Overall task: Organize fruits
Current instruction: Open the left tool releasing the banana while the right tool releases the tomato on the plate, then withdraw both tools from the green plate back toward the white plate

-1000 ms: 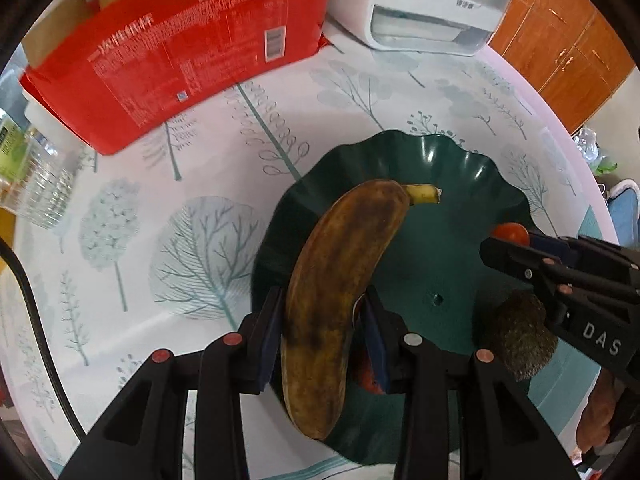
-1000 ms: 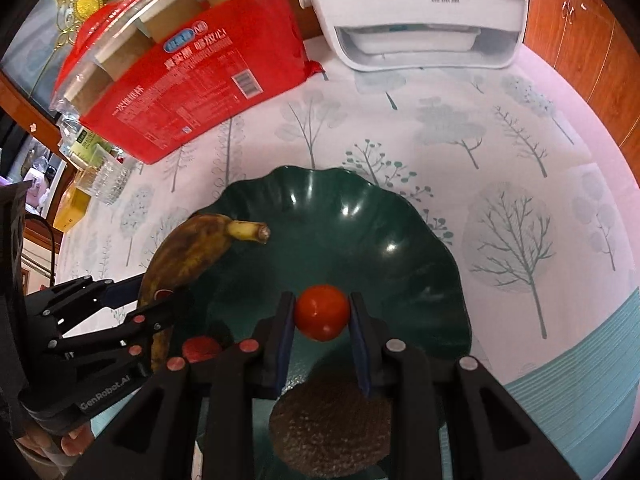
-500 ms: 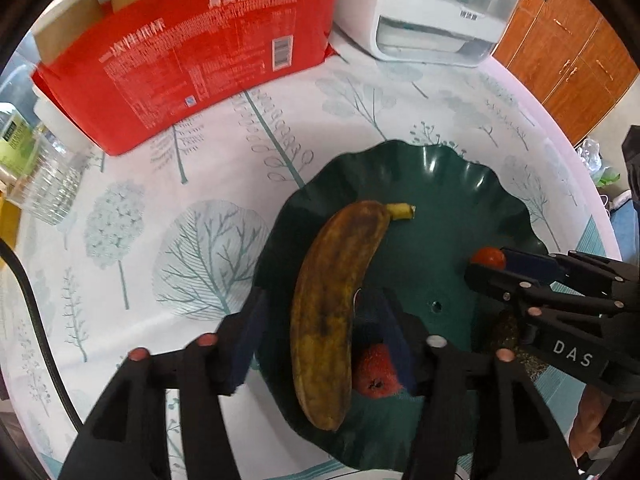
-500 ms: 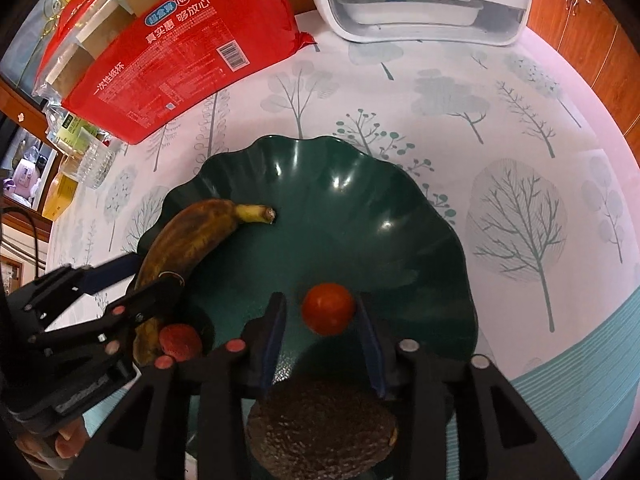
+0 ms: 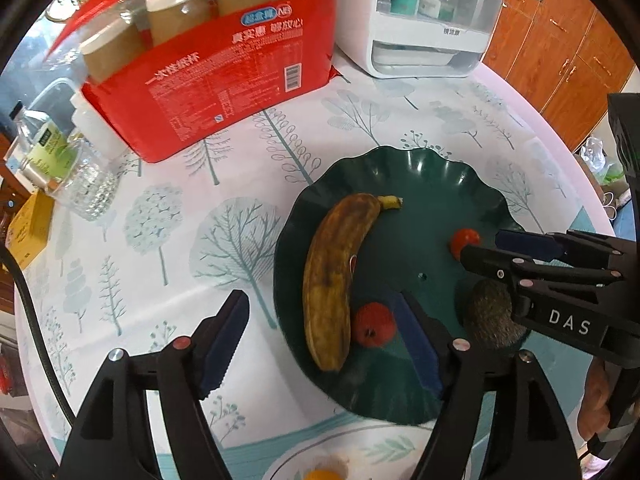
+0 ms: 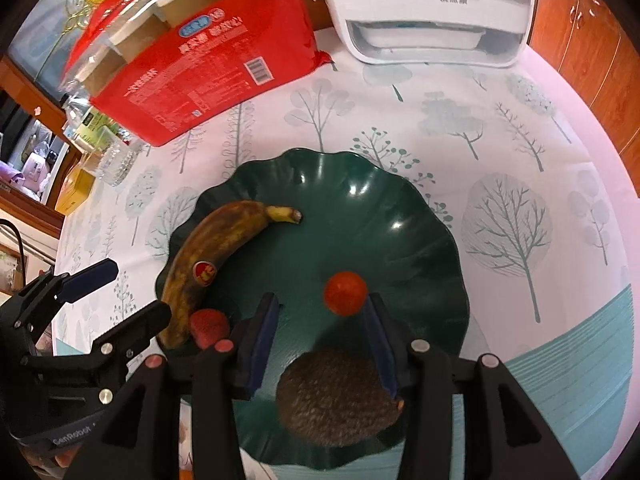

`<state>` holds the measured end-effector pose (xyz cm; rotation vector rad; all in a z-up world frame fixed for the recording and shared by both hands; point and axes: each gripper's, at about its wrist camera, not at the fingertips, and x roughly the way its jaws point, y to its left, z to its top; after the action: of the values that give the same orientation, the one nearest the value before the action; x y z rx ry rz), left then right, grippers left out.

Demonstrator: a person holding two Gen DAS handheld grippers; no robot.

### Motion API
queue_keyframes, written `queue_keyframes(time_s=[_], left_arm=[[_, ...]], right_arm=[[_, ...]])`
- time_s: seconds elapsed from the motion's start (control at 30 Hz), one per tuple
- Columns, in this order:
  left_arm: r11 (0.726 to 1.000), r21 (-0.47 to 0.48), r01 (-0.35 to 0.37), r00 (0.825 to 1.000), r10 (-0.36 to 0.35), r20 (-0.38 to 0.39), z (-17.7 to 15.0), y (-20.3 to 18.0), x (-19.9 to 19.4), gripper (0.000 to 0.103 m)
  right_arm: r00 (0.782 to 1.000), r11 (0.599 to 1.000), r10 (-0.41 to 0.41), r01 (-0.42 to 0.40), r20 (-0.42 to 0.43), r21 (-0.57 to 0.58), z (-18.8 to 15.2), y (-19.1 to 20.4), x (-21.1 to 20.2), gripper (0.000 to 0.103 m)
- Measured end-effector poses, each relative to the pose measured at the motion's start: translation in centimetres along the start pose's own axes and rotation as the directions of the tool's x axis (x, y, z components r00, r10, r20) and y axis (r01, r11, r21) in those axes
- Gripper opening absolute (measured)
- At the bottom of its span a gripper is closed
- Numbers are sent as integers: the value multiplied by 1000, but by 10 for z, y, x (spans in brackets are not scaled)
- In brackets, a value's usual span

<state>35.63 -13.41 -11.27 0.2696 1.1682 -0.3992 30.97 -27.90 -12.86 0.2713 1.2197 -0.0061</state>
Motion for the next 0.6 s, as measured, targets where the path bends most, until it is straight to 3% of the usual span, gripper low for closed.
queue_keyframes(time_s=[0.6], left_arm=[[995,-103,12,999,-7,47,-40,4,-72,77]], right_arm=[[996,998,21,-15,83,-68,-29,23,-73,45]])
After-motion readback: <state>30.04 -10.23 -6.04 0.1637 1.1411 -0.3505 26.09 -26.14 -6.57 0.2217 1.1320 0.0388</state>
